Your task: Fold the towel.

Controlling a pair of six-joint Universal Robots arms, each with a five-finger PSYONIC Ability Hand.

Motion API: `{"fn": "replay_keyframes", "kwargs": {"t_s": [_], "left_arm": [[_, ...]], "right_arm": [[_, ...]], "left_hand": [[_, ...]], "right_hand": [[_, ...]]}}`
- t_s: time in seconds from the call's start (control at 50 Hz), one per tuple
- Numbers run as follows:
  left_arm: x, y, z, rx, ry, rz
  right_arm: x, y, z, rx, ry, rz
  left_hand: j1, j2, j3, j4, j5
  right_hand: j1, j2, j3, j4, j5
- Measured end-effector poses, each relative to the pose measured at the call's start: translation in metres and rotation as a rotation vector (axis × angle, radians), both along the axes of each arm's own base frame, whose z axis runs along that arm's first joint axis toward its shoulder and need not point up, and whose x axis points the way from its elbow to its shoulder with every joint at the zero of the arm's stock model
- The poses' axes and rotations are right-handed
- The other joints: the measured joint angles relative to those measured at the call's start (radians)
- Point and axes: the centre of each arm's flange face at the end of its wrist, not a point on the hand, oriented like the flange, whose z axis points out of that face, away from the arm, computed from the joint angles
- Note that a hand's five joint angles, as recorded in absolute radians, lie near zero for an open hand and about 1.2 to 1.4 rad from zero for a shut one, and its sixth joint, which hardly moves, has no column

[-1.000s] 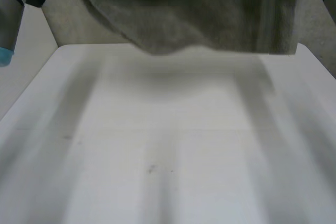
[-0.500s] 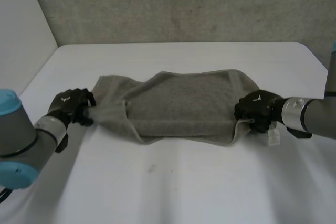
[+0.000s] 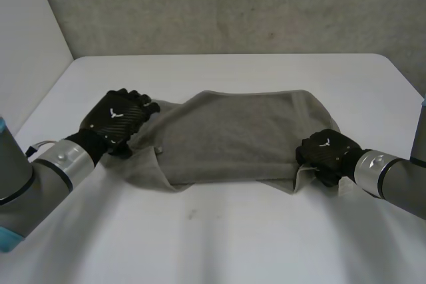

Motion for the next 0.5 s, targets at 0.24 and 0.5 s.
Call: {"fn": "replay_keyframes", "kwargs": {"t_s": [0.24, 0.5], "left_arm": [[-0.016, -0.003, -0.034, 0.05, -0.232, -0.108], [-0.019, -0.01, -0.056, 0.044, -0.326, -0.148]], "right_arm": [[-0.001, 0.001, -0.002, 0.013, 0.002, -0.002], [-0.002, 0.001, -0.003, 0.016, 0.003, -0.007]], "left_hand": [[0.125, 0.125, 0.124, 0.126, 0.127], [0.587, 0.588, 0.587, 0.589, 0.586]], "right_hand": [[0.0, 0.0, 0.0, 0.0, 0.0], [0.0, 0.0, 0.0, 0.0, 0.0]]}}
